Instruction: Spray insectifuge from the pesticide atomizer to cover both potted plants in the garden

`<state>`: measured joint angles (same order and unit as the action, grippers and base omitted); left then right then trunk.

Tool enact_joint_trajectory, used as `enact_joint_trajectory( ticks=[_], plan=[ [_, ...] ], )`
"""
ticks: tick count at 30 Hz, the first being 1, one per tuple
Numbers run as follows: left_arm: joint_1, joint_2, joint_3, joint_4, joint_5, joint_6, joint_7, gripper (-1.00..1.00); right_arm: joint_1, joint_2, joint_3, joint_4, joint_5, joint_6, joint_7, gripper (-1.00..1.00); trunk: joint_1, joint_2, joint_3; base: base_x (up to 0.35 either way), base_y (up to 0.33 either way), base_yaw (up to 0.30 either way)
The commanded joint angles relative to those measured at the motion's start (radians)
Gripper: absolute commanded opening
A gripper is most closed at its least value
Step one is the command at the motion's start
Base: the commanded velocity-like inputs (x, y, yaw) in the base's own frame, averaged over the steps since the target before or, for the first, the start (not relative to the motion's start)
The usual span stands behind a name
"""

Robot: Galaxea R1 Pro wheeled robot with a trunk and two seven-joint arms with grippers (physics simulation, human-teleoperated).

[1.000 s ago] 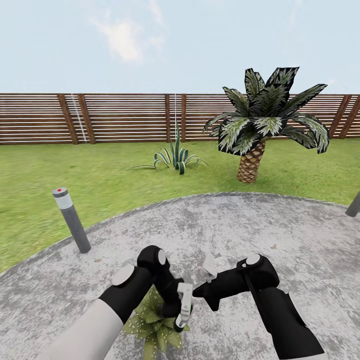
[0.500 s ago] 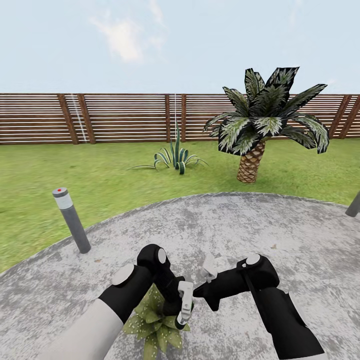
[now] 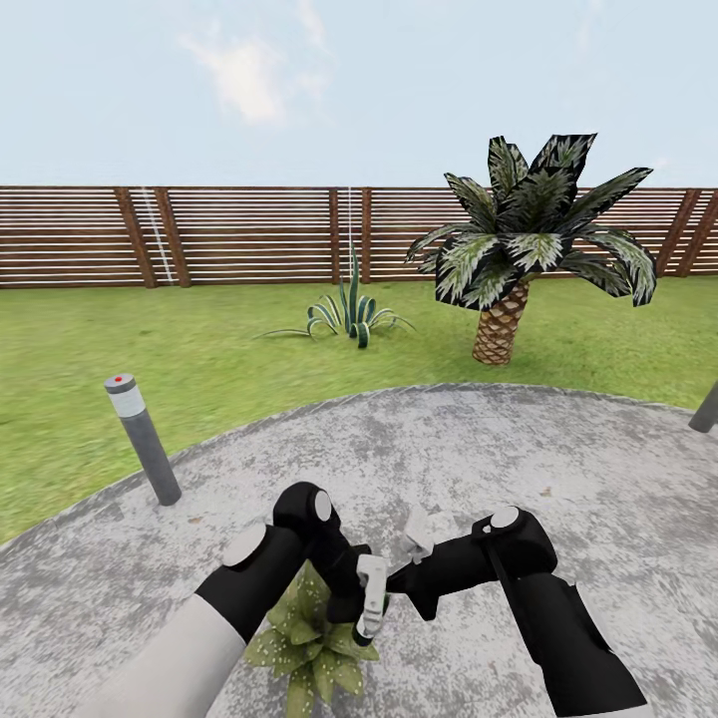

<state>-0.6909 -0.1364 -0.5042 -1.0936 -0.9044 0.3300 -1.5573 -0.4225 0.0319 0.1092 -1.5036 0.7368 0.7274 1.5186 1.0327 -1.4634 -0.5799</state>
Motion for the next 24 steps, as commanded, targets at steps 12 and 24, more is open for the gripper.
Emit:
enact_joint_trajectory(
  ticks=[12,24],
  plan=[
    [-0.001,0.000,0.000,-0.006,-0.005,0.011,-0.006,-1.00,-0.001,0.000,0.000,-0.001,0.009,0.010,0.008,-1.00,0.000,-0.001,-0.001,0.000,0.000,0.000],
    [0.000,0.001,0.007,-0.003,-0.007,0.011,-0.006,-1.00,-0.001,0.000,0.000,-0.001,0.009,0.010,0.009,-1.00,0.000,-0.001,-0.001,0.000,0.000,0.000]
  ],
)
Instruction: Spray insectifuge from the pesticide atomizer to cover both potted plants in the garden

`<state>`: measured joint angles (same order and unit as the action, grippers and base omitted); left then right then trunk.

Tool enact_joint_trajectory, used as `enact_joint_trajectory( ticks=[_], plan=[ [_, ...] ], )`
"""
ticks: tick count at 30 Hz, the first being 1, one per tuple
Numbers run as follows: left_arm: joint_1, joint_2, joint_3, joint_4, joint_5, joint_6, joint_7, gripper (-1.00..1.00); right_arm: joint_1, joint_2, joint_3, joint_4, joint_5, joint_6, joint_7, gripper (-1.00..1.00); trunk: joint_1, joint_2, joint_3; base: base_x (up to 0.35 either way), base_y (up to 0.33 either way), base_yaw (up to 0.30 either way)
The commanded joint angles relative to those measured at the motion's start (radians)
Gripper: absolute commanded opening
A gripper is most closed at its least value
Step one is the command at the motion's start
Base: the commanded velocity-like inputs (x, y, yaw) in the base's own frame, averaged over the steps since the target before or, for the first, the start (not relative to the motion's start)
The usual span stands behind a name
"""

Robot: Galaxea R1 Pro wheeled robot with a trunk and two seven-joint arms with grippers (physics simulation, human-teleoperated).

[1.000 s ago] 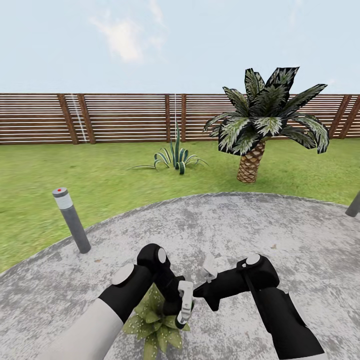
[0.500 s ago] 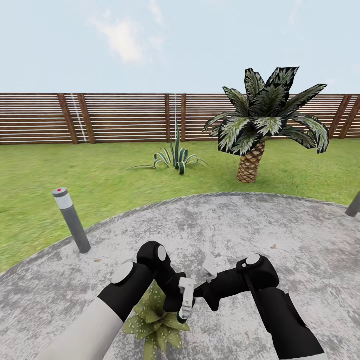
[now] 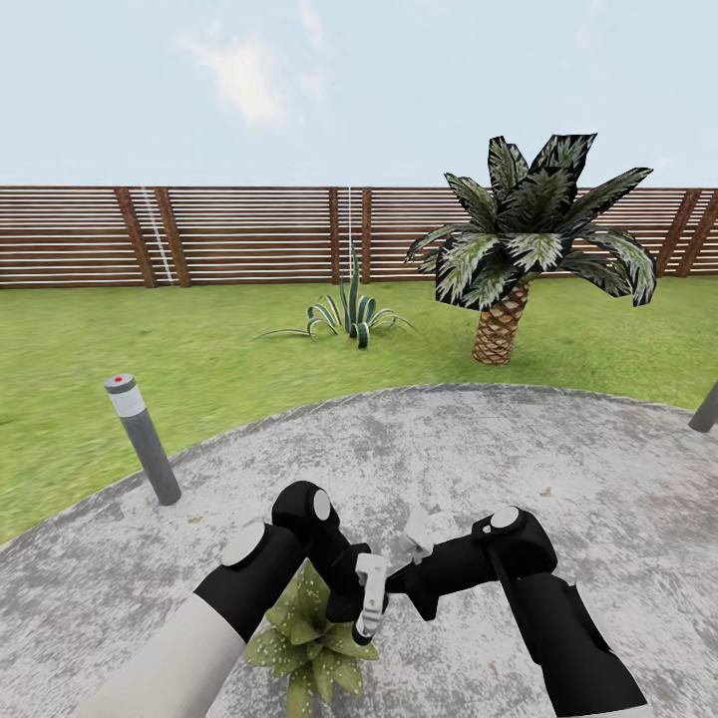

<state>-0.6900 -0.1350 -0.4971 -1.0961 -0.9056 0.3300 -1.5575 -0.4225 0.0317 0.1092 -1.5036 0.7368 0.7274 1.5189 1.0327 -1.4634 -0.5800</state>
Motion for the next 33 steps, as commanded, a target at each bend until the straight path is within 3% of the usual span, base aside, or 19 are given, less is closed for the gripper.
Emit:
enact_joint_trajectory(
  ticks=[1,4,7,9,13,18,21,24,25,26,27,28,29,31,33],
  plan=[
    [0.000,0.000,0.002,0.001,-0.005,0.011,-0.006,-1.00,-0.001,0.001,0.000,-0.001,0.009,0.010,0.008,-1.00,0.000,-0.001,-0.001,0.000,0.000,0.000],
    [0.000,0.000,0.040,0.007,-0.006,0.011,-0.006,-1.00,-0.001,0.001,0.000,-0.001,0.009,0.010,0.008,-1.00,0.000,-0.001,-0.001,0.000,0.000,0.000],
    [0.001,0.002,0.142,0.010,-0.008,0.010,-0.005,-1.00,-0.001,0.001,0.000,-0.001,0.009,0.010,0.009,-1.00,0.000,-0.001,-0.001,0.000,0.000,0.000],
    [0.001,0.003,0.169,0.011,-0.008,0.009,-0.003,-1.00,-0.001,-0.001,-0.001,-0.001,0.009,0.010,0.009,-1.00,0.000,-0.001,-0.001,0.000,0.000,0.000],
    [0.001,0.013,0.184,0.036,-0.009,0.009,-0.002,-1.00,-0.001,-0.005,-0.002,-0.001,0.009,0.010,0.009,-1.00,0.000,-0.001,-0.001,0.000,0.000,0.000],
    [0.001,0.022,0.244,0.060,-0.011,0.007,0.005,-1.00,-0.001,-0.005,-0.004,-0.001,0.009,0.010,0.012,-1.00,0.000,-0.001,-0.001,0.000,0.000,0.000],
    [0.002,0.023,0.253,0.061,-0.012,0.009,0.009,-1.00,-0.001,-0.004,-0.006,-0.001,0.009,0.010,0.010,-1.00,0.000,-0.001,-0.001,0.000,0.000,0.000],
    [0.008,0.020,0.276,0.054,-0.013,0.012,0.022,-1.00,0.002,-0.008,-0.037,-0.001,0.005,0.010,0.006,-1.00,0.000,-0.001,-0.001,0.000,0.000,0.000],
    [0.008,0.020,0.296,0.053,-0.013,0.017,0.029,-1.00,0.004,-0.009,-0.070,-0.001,0.005,0.010,0.005,-1.00,0.000,-0.001,-0.001,0.000,0.000,0.000],
    [0.009,0.019,0.339,0.052,-0.014,0.042,0.043,-1.00,0.005,-0.010,-0.156,-0.001,0.004,0.008,0.005,-1.00,0.000,-0.001,-0.001,0.000,0.000,0.000],
    [0.010,0.019,0.389,0.052,-0.014,0.077,0.072,-1.00,0.007,-0.011,-0.268,0.000,0.004,0.004,0.003,-1.00,0.000,-0.001,-0.001,0.000,0.000,0.000],
    [0.010,0.019,0.421,0.052,-0.014,0.099,0.100,-1.00,0.009,-0.011,-0.349,0.000,0.005,0.000,0.002,1.00,0.000,-0.001,-0.001,0.000,0.000,0.000],
    [0.012,0.019,0.468,0.052,-0.014,0.120,0.140,-1.00,0.011,-0.011,-0.464,0.004,0.006,-0.019,0.002,1.00,0.000,-0.001,-0.001,0.000,0.000,0.000],
    [0.023,0.020,0.528,0.049,-0.014,0.133,0.171,-1.00,0.014,-0.012,-0.592,0.007,0.006,-0.087,0.003,1.00,0.000,-0.001,-0.001,0.000,0.000,0.000],
    [0.042,0.019,0.567,0.041,-0.013,0.138,0.186,-1.00,0.014,-0.012,-0.692,0.010,0.006,-0.202,0.003,1.00,0.000,-0.001,-0.001,0.000,0.000,0.000]
  ],
)
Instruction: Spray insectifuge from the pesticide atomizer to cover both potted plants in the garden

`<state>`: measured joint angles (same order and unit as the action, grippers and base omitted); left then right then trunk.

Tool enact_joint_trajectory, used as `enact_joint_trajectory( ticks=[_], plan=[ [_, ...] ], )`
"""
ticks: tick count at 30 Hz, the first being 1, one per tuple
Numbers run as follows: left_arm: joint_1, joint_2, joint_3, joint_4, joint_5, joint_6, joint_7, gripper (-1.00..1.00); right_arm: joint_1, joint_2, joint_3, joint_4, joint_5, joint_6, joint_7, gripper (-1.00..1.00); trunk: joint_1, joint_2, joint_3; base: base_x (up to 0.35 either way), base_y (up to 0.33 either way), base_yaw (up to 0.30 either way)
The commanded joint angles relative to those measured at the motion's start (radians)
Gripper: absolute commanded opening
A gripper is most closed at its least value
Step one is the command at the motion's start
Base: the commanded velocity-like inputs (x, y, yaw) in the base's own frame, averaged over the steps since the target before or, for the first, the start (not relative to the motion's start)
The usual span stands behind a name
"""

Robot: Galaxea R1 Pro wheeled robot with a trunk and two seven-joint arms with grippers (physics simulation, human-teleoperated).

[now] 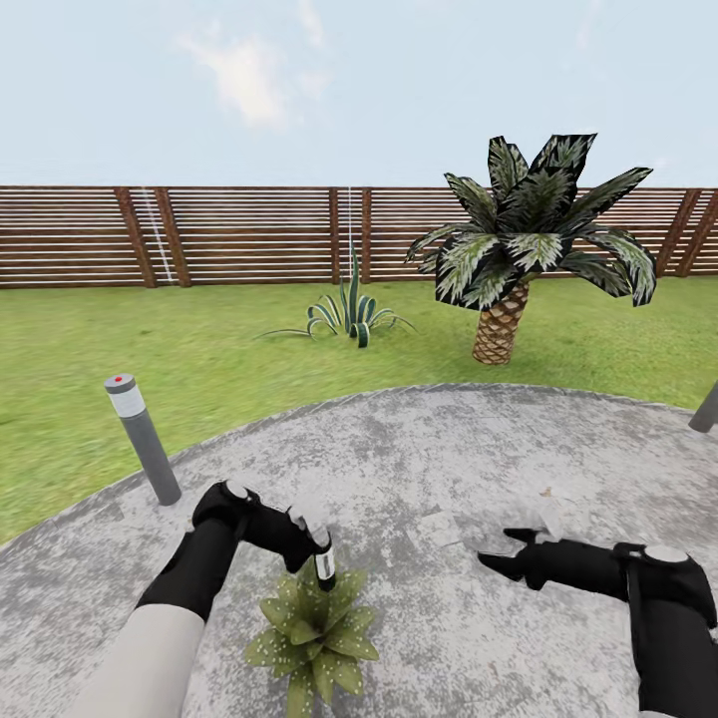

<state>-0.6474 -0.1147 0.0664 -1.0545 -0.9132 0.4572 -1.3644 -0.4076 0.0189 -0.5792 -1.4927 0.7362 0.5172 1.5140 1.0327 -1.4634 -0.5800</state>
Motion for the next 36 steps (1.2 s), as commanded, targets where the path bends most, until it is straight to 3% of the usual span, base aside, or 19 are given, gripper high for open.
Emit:
enact_joint_trajectory(
  ticks=[1,3,5,7,9,11,14,17,20,24,32,34,35,36],
  plan=[
    [0.010,-0.002,0.014,-0.008,-0.006,0.012,-0.004,-1.00,-0.002,0.001,-0.047,0.000,0.006,-0.041,0.007,1.00,0.000,-0.001,-0.001,0.000,0.000,0.000],
    [0.035,-0.002,0.028,-0.042,-0.006,0.014,0.001,-1.00,-0.003,0.002,-0.166,0.001,0.006,-0.124,0.007,1.00,0.000,-0.001,-0.001,0.000,0.000,0.000],
    [0.052,-0.002,0.035,-0.077,-0.005,0.014,0.005,-1.00,-0.003,0.002,-0.245,0.002,0.006,-0.147,0.007,1.00,0.000,-0.001,-0.001,0.000,0.000,0.000],
    [0.067,-0.004,0.065,-0.104,-0.005,0.015,0.030,-1.00,-0.003,0.003,-0.303,0.002,0.005,-0.154,0.006,1.00,0.000,-0.001,-0.001,0.000,0.000,0.000],
    [0.088,-0.006,0.122,-0.123,-0.006,0.014,0.104,-1.00,-0.004,0.007,-0.382,0.002,0.005,-0.157,0.003,1.00,0.000,-0.001,-0.001,0.000,0.000,0.000],
    [0.102,-0.008,0.148,-0.129,-0.006,0.014,0.177,-1.00,-0.004,0.010,-0.426,0.001,0.006,-0.158,-0.025,1.00,0.000,-0.001,-0.001,0.000,0.000,0.000],
    [0.137,-0.010,0.161,-0.131,-0.004,0.018,0.274,-1.00,-0.004,0.012,-0.448,0.002,0.008,-0.158,-0.147,1.00,0.000,-0.001,-0.001,0.000,0.000,0.000],
    [0.159,-0.011,0.165,-0.131,-0.003,0.086,0.372,-1.00,-0.004,0.018,-0.456,0.016,0.009,-0.158,-0.437,1.00,0.000,-0.001,-0.001,0.000,0.000,0.000],
    [0.162,-0.011,0.165,-0.130,-0.003,0.117,0.453,-1.00,-0.004,0.019,-0.455,0.036,0.007,-0.154,-0.523,1.00,0.000,-0.001,-0.001,0.000,0.000,0.000],
    [0.164,-0.011,0.163,-0.126,-0.002,0.123,0.492,-1.00,-0.004,0.018,-0.452,0.037,0.005,-0.145,-0.541,1.00,0.000,-0.001,-0.001,0.000,0.000,0.000],
    [0.166,-0.013,0.170,-0.123,0.002,0.127,0.501,-1.00,-0.004,0.019,-0.451,0.040,0.006,-0.129,-0.544,1.00,0.000,-0.001,-0.001,0.000,0.000,0.000],
    [0.166,-0.013,0.203,-0.122,0.002,0.127,0.509,-1.00,-0.004,0.019,-0.452,0.040,0.005,-0.129,-0.544,1.00,0.000,-0.001,-0.001,0.000,0.000,0.000],
    [0.166,-0.013,0.240,-0.121,0.002,0.127,0.575,-1.00,-0.004,0.019,-0.452,0.040,0.005,-0.129,-0.545,1.00,0.000,-0.001,-0.001,0.000,0.000,0.000],
    [0.166,-0.013,0.248,-0.118,0.002,0.127,0.626,-1.00,-0.004,0.019,-0.452,0.042,0.005,-0.129,-0.545,1.00,0.000,-0.001,-0.001,0.000,0.000,0.000]
  ],
)
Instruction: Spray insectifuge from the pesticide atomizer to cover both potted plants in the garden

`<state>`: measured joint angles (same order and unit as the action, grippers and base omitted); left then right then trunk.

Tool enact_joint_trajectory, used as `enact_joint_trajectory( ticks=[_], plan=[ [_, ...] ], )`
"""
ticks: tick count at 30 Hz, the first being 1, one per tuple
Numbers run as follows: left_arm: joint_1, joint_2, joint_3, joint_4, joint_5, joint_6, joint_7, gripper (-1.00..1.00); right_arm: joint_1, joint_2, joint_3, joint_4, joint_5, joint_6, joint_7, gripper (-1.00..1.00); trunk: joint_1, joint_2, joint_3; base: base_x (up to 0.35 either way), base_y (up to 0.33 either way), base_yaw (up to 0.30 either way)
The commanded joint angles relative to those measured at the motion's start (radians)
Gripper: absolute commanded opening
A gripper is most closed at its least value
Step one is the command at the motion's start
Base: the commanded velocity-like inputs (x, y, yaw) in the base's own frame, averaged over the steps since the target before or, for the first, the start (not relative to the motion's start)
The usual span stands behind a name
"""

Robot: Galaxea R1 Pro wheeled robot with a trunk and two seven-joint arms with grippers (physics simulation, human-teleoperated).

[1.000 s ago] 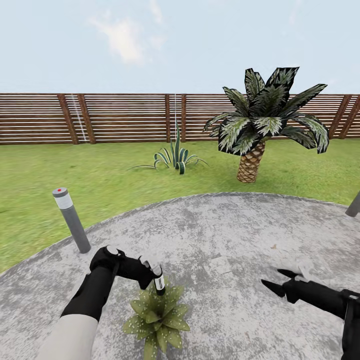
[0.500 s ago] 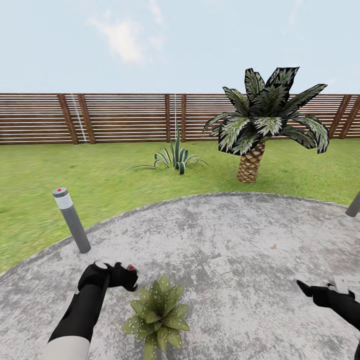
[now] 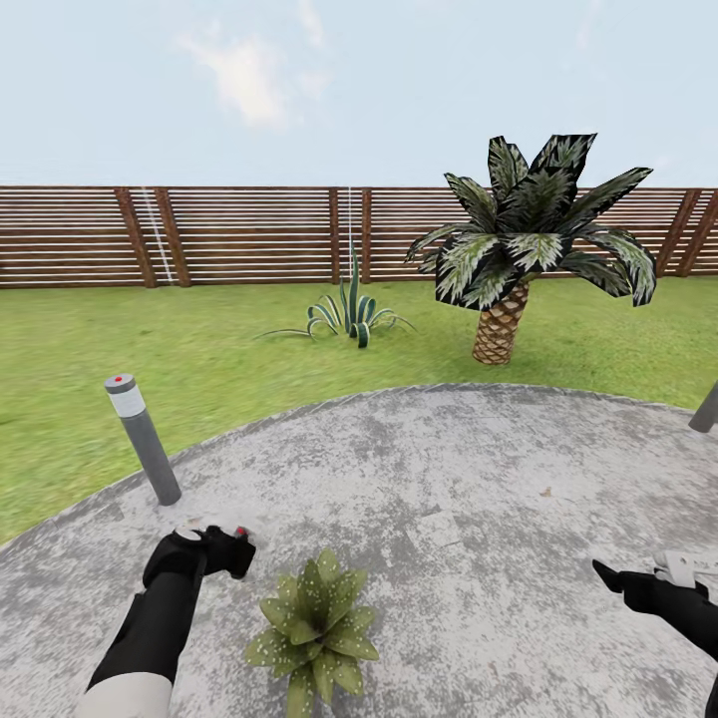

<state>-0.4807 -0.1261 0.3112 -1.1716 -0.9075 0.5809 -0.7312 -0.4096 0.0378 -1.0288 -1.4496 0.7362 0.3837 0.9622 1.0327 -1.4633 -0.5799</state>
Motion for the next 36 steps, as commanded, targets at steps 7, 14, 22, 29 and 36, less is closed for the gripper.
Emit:
enact_joint_trajectory(
  ticks=[7,14,22,29,36],
  plan=[
    [-0.006,-0.001,0.010,0.096,0.001,0.001,0.309,-1.00,-0.002,0.007,-0.001,0.003,0.004,-0.006,-0.004,1.00,0.000,-0.001,-0.001,0.000,0.000,0.000],
    [-0.004,-0.004,0.002,0.106,0.018,-0.001,0.329,-1.00,-0.002,0.008,-0.008,0.010,0.002,-0.018,-0.094,1.00,0.000,-0.001,-0.001,0.000,0.000,0.000],
    [0.071,-0.003,0.008,0.104,0.057,-0.008,0.333,-1.00,-0.002,0.003,-0.044,0.339,-0.001,-0.182,-0.126,1.00,0.000,-0.001,-0.001,0.000,0.000,0.000],
    [0.119,-0.003,0.007,0.103,0.059,-0.013,0.335,-1.00,-0.002,0.004,-0.090,0.386,-0.001,-0.270,-0.122,1.00,0.000,-0.001,-0.001,0.000,0.000,0.000],
    [0.123,-0.003,0.008,0.103,0.060,-0.013,0.337,-1.00,-0.002,0.001,-0.161,0.394,0.000,-0.279,-0.126,1.00,0.004,-0.008,-0.004,0.000,0.000,0.000]
  ],
)
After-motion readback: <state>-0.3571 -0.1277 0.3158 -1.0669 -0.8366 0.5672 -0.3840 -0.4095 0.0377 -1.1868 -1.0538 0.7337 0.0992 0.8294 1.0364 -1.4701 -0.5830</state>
